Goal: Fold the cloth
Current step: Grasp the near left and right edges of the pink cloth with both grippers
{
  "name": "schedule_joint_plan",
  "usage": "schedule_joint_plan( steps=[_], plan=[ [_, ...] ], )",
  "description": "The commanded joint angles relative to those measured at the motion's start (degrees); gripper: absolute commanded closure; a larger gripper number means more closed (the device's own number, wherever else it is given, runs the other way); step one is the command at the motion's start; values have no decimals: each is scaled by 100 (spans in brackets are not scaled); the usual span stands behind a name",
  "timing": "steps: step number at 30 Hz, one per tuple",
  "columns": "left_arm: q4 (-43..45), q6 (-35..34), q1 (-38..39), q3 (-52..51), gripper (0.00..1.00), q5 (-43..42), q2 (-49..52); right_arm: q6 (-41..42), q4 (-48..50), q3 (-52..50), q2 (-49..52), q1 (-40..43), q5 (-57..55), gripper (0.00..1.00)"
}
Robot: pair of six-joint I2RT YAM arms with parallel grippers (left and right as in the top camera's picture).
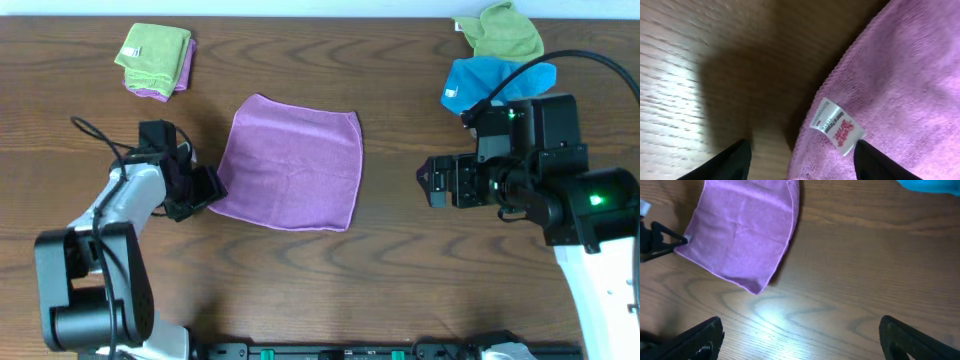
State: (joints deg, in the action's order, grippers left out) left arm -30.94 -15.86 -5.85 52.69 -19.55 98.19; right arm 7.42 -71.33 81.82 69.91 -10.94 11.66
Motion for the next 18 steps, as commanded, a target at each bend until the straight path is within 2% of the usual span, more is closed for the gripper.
schedule_joint_plan(
  steps=[1,6,9,12,17,18],
  plan=[
    [15,35,-24,105,33,-133,50,116,7,-11,-4,57,81,1],
    [31,-4,-24,105,44,-293,146,197,66,-11,-4,57,81,2],
    [61,-74,-24,105,56,-310,264,197,85,-11,-4,57,81,2],
    [52,-90,-24,105,77,-525,295,197,83,-11,-4,57,81,2],
    [-37,-114,-26,107,94,-599,295,199,-9,-52,4,57,85,4],
    [-72,-138,-24,107,94,-603,295,243,-26,-144,22,50,160,3]
  ],
)
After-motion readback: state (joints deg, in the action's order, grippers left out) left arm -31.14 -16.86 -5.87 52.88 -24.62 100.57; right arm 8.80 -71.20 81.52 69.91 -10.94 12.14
